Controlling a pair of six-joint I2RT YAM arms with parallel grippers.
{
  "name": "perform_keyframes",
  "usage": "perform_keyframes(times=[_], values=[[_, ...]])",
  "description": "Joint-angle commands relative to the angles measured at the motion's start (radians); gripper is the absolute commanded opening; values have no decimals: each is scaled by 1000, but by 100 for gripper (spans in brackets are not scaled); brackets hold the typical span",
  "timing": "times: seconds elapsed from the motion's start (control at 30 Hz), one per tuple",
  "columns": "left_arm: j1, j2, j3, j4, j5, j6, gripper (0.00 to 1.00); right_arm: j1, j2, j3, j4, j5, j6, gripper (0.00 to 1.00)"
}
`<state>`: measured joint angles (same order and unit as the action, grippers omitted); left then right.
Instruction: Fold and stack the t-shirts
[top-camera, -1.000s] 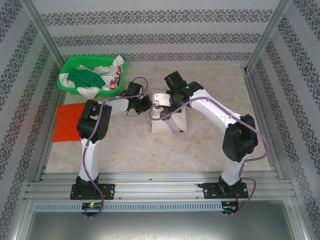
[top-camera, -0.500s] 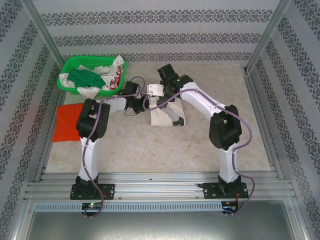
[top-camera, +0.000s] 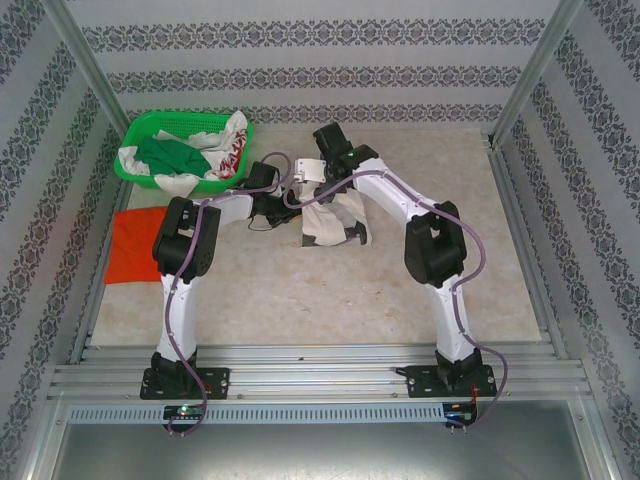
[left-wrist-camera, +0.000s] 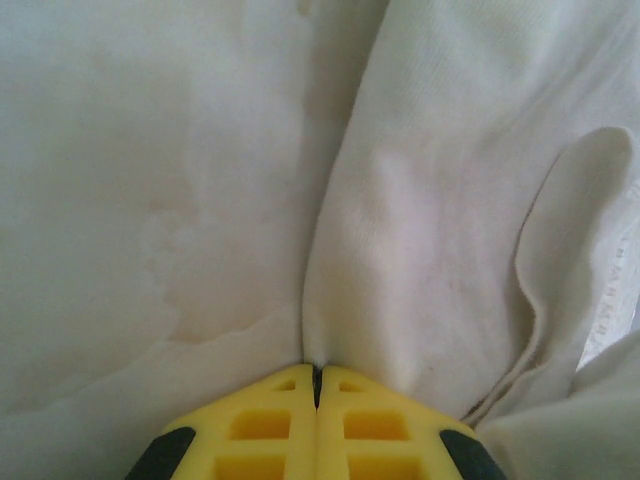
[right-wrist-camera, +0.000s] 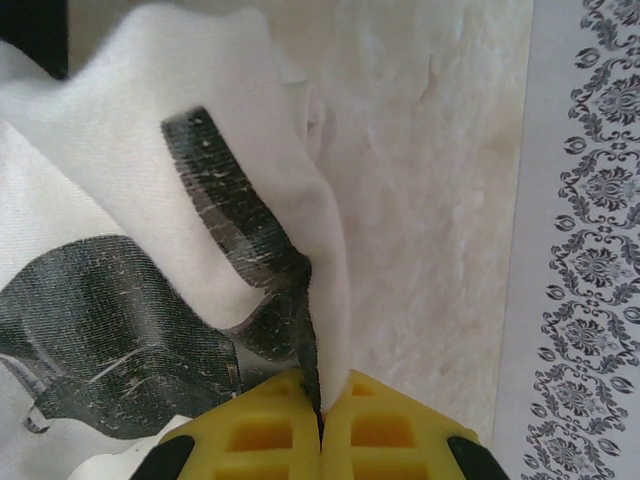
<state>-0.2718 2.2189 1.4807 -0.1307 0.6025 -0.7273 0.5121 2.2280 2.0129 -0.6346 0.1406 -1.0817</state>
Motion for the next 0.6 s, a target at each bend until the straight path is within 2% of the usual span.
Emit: perform_keyframes(times=[0.0,0.37,0.57], values=[[14,74,-20,-139,-73,36,0,-6,34,45,16,22,-11,0],[15,69,-33,-138,-74,36,0,-24,167,149,7,57,20,0],[14,61,-33,-136,-76,35,0,-30,198,163,16,29,34,0]])
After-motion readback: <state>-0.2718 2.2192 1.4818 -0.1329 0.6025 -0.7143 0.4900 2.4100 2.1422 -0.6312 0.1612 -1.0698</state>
